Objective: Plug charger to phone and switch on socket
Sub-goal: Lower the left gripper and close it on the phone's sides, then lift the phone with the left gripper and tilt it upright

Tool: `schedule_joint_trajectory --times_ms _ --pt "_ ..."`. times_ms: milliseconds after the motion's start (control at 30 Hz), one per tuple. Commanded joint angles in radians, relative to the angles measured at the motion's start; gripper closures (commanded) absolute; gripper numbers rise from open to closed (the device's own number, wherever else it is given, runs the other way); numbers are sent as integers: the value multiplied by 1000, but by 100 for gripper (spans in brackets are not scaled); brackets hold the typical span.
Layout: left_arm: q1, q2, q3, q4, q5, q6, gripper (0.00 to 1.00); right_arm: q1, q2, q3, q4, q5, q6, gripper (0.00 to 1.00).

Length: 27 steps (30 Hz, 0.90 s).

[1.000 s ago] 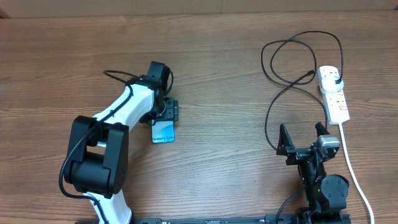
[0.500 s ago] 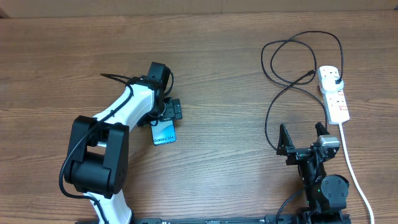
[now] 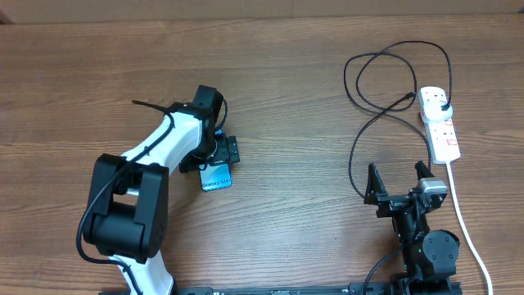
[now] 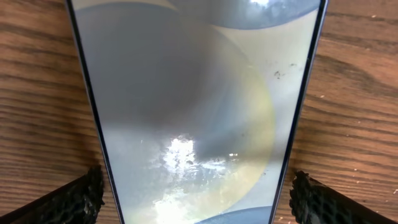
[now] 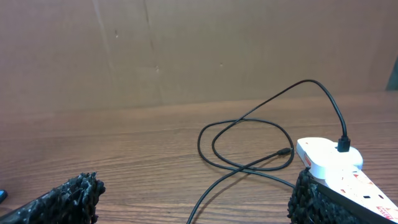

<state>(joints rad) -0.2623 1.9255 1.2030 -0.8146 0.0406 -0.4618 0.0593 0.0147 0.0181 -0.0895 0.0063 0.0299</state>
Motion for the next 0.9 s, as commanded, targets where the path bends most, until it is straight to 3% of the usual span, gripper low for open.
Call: schedule_joint_trajectory --times_ms 0,600,867 --pt "-6 51 -68 32 71 -19 0 -5 -9 -10 6 -1 -2 0" --pt "-6 51 -67 62 66 -64 15 -5 -9 -11 6 -1 -2 0" --pt "-6 51 -66 56 164 -69 21 -5 -9 -10 6 -1 -2 0"
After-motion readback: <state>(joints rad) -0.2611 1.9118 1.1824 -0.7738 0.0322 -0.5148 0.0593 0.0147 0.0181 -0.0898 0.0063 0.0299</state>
